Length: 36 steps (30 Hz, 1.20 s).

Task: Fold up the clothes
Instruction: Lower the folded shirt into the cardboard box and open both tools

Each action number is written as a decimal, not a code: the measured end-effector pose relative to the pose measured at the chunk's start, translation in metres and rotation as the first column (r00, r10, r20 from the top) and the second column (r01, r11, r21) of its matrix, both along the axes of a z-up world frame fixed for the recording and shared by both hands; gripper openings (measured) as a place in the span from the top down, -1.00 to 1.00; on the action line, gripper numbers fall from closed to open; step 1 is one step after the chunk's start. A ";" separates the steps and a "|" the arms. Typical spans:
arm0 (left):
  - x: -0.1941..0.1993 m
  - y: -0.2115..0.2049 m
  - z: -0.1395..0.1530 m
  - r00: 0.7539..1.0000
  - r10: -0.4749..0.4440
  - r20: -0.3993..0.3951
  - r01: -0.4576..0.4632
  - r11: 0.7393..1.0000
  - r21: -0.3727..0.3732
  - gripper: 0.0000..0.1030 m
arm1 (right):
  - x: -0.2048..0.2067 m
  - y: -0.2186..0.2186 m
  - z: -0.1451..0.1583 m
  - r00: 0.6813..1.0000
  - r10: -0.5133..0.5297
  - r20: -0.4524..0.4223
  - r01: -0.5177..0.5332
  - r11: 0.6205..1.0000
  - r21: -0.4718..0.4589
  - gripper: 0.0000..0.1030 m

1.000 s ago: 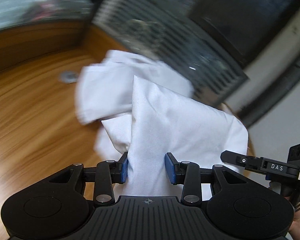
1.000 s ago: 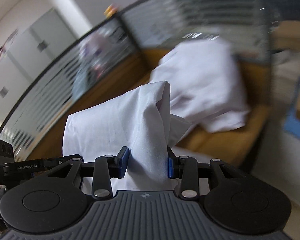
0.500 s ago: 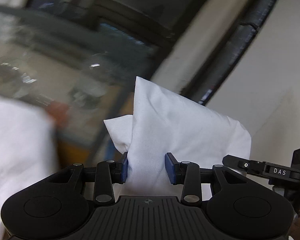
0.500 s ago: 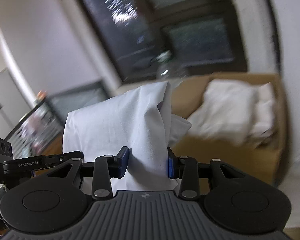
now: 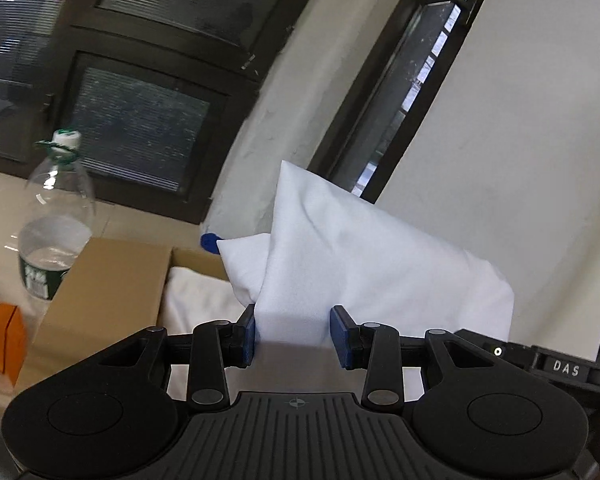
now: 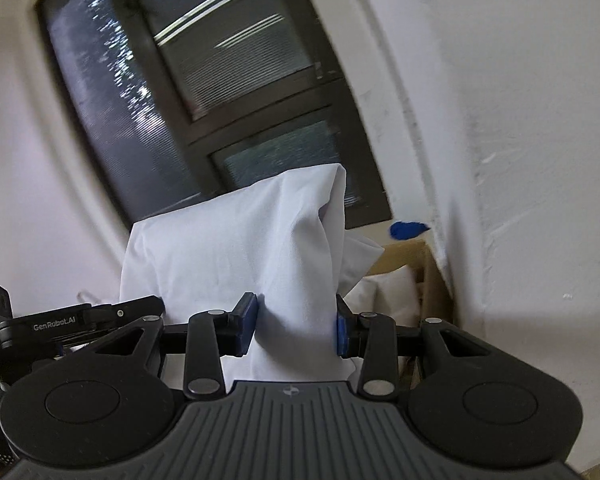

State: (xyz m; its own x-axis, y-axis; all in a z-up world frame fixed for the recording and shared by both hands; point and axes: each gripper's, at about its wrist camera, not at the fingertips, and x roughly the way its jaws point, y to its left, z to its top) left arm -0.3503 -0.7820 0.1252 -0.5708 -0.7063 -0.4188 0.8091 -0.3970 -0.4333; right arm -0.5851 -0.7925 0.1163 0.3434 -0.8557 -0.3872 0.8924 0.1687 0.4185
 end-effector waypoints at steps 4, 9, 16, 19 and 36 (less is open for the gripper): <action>-0.010 -0.021 -0.010 0.999 0.003 0.035 -0.004 1.000 0.018 0.21 | 0.004 -0.023 -0.014 0.999 -0.040 -0.009 0.040 0.999 -0.009 0.16; -0.012 -0.045 -0.026 0.996 0.025 0.083 -0.030 0.998 0.064 0.21 | 0.012 -0.059 -0.038 0.998 -0.062 -0.019 0.062 0.998 0.021 0.15; -0.018 -0.066 -0.046 0.982 0.043 0.183 -0.076 0.982 0.174 0.20 | 0.027 -0.114 -0.065 0.994 -0.040 -0.099 0.052 0.992 0.118 0.09; -0.022 -0.070 -0.052 0.976 0.047 0.214 -0.087 0.980 0.180 0.14 | 0.035 -0.131 -0.073 0.985 -0.037 -0.166 0.058 0.990 0.129 -0.06; -0.044 -0.037 -0.067 0.971 -0.020 0.238 0.001 0.997 0.079 -0.19 | 0.086 -0.101 -0.075 0.903 0.127 -0.411 -0.059 0.983 0.174 -0.15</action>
